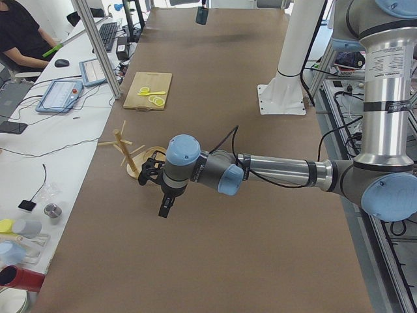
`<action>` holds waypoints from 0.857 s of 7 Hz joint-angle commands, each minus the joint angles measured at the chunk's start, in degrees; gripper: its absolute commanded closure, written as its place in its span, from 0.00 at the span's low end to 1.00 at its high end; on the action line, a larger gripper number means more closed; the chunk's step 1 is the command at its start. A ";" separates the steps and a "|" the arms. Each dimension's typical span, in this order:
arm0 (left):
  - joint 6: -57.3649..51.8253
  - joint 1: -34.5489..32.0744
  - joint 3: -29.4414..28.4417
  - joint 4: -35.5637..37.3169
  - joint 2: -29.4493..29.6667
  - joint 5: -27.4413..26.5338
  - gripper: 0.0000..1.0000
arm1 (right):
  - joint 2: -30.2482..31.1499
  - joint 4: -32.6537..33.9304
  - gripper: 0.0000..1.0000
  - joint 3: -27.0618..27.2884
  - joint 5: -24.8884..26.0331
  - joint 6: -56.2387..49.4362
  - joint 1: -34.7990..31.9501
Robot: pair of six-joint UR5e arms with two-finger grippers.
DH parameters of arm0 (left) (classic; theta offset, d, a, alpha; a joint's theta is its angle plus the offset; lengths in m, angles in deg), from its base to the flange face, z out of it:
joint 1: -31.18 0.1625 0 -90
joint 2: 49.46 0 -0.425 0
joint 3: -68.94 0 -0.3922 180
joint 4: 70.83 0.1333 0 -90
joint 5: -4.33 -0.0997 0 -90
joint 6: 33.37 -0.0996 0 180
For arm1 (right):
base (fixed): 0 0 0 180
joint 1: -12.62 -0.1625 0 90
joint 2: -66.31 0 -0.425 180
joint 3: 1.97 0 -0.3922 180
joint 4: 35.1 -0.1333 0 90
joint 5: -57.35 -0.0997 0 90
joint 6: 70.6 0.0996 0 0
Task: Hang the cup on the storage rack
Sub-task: 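Carry the blue mug with the right gripper toward the cutting board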
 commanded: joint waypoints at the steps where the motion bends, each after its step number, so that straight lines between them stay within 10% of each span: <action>1: 0.00 -0.07 0.09 0.00 -0.17 0.07 0.01 | -14.39 3.07 1.00 0.15 4.89 0.64 10.69; 6: 0.09 0.19 -0.09 0.09 0.01 0.07 0.01 | -40.34 4.76 1.00 -8.69 27.45 11.67 39.00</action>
